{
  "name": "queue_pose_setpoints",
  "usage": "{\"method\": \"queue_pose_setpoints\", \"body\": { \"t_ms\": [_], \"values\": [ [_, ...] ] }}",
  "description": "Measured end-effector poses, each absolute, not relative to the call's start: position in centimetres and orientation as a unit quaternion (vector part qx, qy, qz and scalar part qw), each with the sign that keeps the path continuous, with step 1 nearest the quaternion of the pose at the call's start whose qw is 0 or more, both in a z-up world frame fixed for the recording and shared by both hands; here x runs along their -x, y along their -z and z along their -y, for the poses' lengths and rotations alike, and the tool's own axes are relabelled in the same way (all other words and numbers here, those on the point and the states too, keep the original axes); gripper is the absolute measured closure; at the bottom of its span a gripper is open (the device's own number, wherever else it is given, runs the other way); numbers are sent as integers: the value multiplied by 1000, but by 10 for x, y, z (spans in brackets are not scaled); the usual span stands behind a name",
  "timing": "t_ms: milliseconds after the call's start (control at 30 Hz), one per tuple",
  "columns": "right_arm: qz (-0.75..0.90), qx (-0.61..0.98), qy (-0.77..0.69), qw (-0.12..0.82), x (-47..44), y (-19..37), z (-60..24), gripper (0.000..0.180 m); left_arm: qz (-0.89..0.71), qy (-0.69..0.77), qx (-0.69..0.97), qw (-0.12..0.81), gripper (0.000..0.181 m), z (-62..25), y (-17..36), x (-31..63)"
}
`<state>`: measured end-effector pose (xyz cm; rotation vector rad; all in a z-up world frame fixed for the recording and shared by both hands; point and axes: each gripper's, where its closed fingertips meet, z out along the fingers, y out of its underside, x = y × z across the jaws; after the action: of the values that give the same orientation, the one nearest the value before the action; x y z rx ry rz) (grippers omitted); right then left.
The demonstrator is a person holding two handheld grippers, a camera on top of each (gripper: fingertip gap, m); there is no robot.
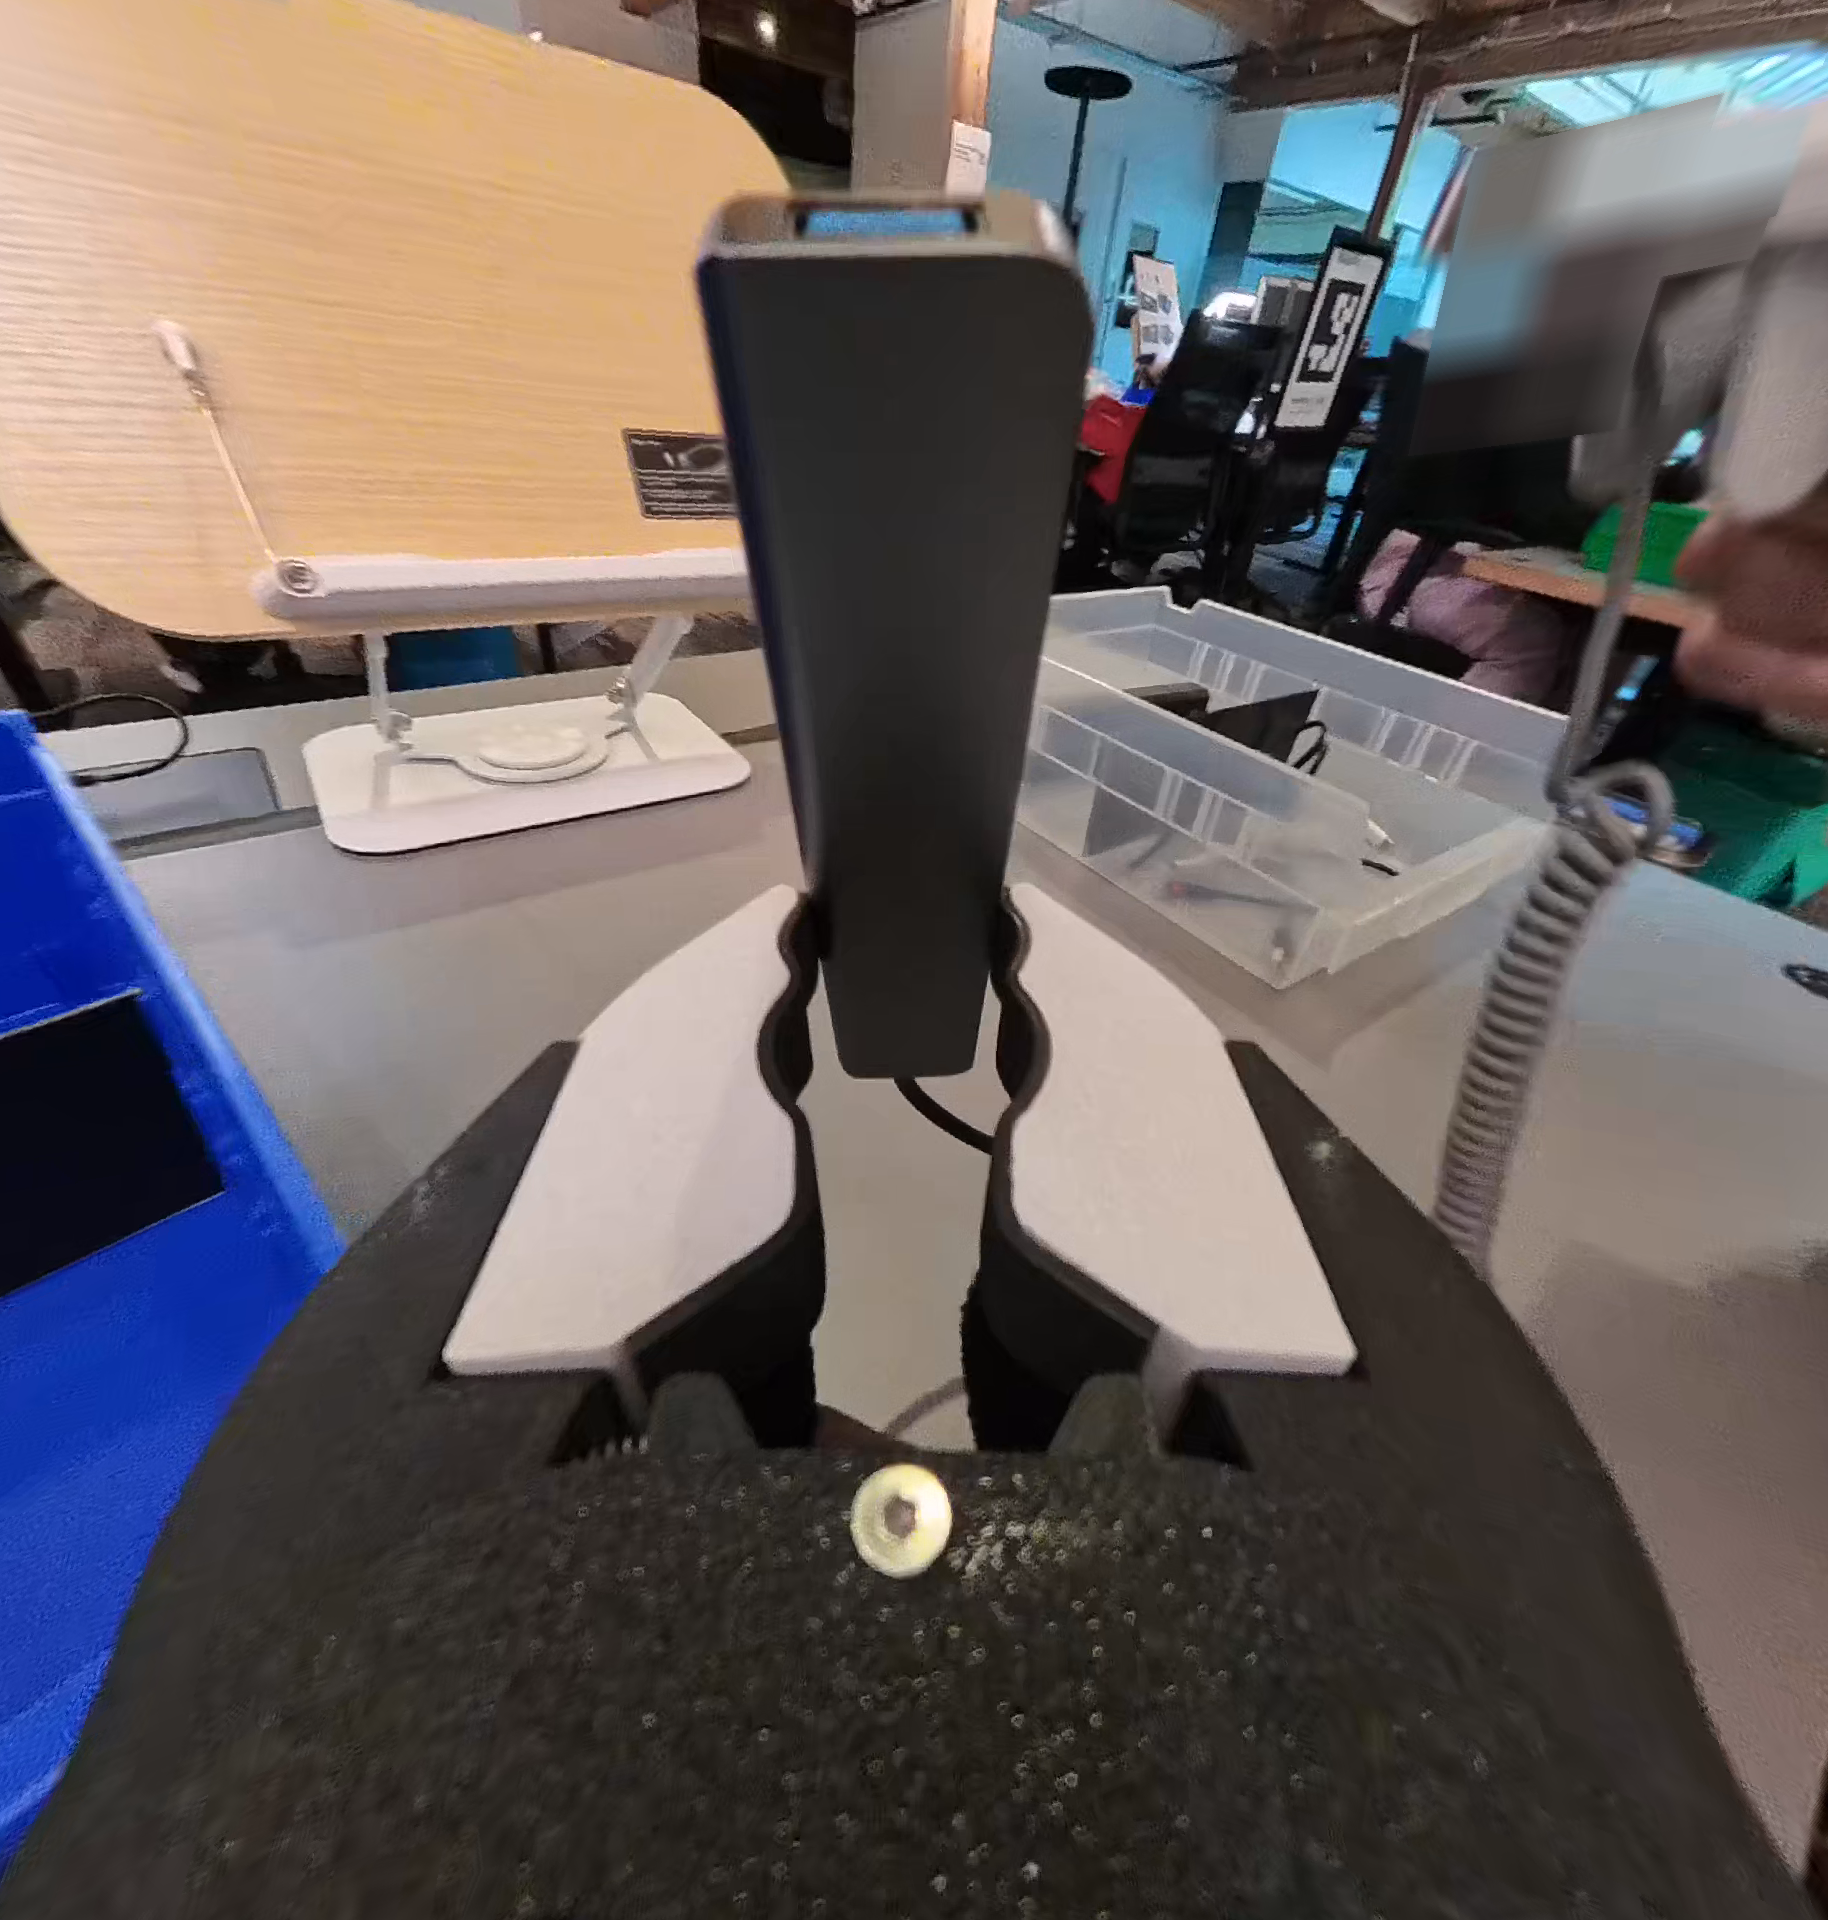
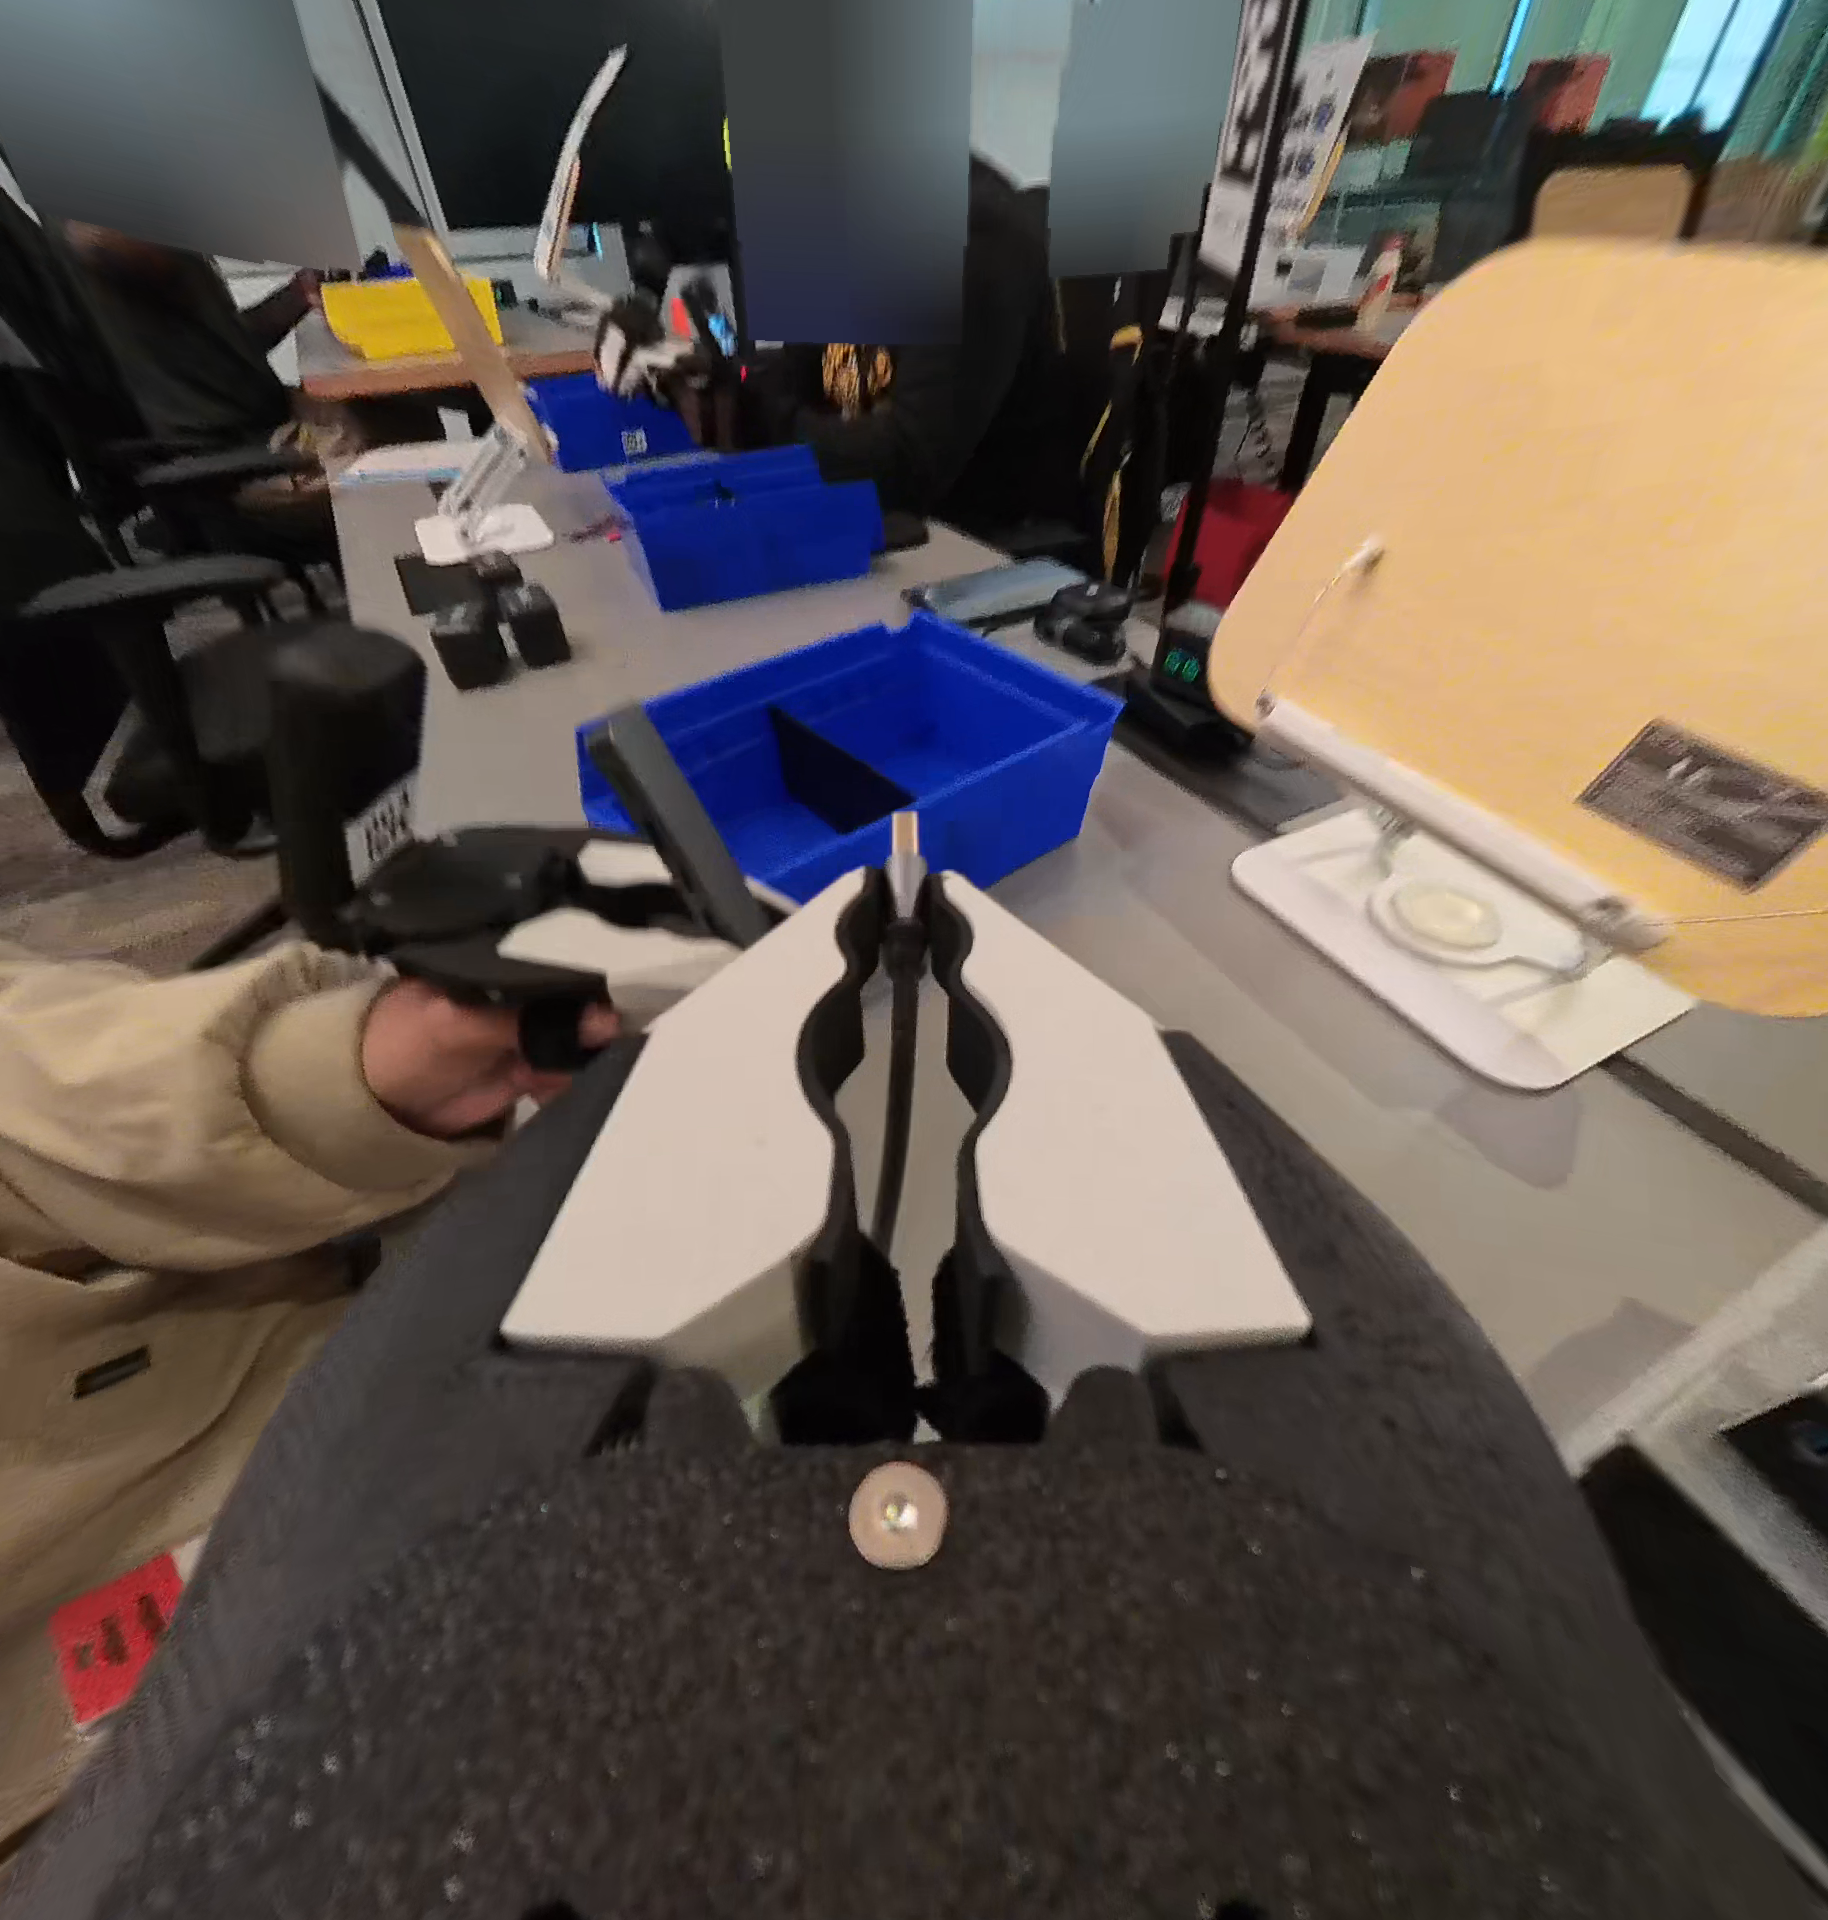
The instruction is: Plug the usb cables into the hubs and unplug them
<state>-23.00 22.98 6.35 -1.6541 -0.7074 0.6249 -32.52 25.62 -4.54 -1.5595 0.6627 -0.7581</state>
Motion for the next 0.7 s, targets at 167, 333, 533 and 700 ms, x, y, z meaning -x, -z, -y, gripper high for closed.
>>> {"method": "queue_pose_setpoints", "body": {
  "t_ms": [167,333,533,700],
  "values": [
    [277,660,-247,653,178,-184,-221,173,-288,354,674,581,149,-252,52,318],
    [263,644,-144,704,120,-270,-230,172,-288,355,675,579,149,-252,52,320],
    [211,679,-131,691,60,-264,-261,172,-289,358,681,570,149,-252,56,321],
    [177,732,-122,646,15,-155,-296,172,-286,364,685,563,149,-252,59,321]
  ]
}}
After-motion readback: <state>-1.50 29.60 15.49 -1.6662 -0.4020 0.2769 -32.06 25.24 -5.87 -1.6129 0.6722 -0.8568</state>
